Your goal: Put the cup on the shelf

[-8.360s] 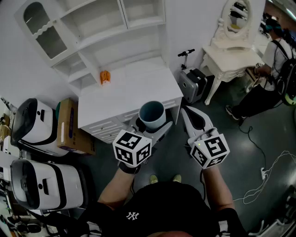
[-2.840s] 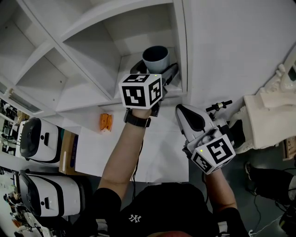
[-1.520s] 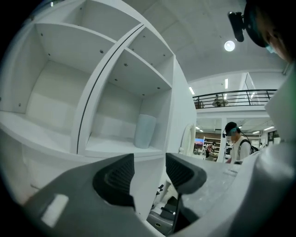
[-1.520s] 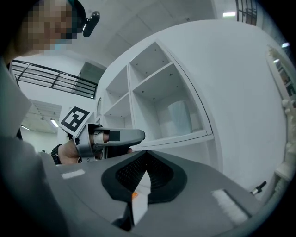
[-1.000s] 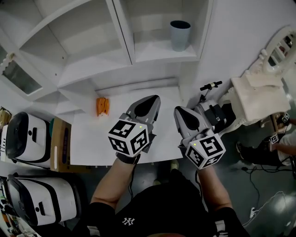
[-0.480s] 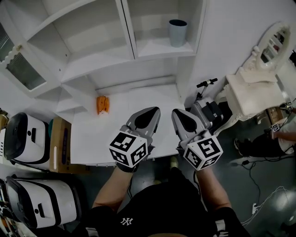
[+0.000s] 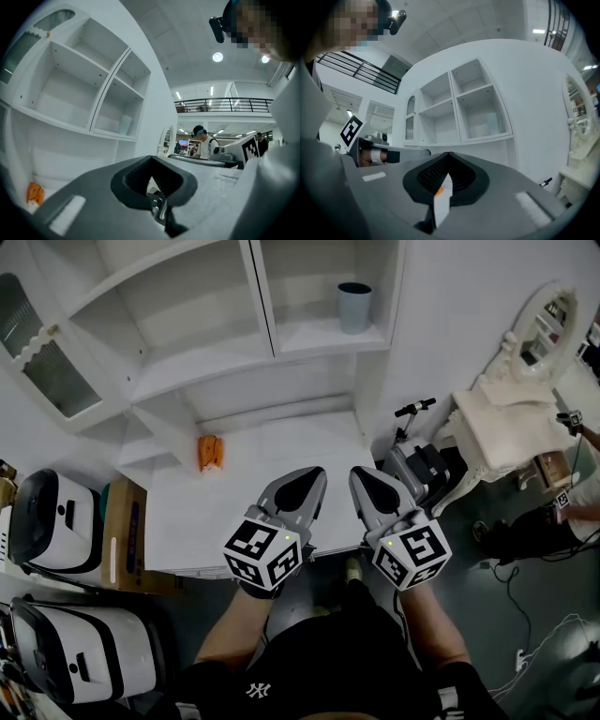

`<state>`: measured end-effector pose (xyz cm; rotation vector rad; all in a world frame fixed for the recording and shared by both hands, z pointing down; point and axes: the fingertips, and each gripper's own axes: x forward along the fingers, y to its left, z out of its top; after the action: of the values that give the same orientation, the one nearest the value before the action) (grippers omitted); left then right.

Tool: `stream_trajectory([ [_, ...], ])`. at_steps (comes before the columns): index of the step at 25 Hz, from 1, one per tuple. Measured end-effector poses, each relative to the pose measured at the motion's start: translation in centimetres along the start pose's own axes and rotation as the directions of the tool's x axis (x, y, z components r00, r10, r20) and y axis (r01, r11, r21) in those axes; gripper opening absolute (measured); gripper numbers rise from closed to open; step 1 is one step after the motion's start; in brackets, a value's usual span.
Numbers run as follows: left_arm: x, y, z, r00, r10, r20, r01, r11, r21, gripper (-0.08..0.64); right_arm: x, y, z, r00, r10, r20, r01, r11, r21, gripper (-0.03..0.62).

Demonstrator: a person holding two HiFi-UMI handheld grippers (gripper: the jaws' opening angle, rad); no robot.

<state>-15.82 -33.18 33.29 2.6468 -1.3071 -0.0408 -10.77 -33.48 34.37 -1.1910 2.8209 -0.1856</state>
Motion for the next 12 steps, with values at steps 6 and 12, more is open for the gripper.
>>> stream_trajectory([
  [6, -0.9, -1.2, 0.0, 1.000, -0.006, 0.006, 0.006, 1.000, 0.008, 0.000, -1.2, 1.1, -0.2, 1.000, -0.003, -0.002, 0.003, 1.000, -0.007, 0.009],
  [12, -1.6, -1.6, 0.0, 1.000, -0.001, 0.009, 0.001, 1.000, 0.010, 0.000, -2.0, 1.9, 0.2, 1.000, -0.001, 0.005, 0.001, 1.000, -0.019, 0.009],
])
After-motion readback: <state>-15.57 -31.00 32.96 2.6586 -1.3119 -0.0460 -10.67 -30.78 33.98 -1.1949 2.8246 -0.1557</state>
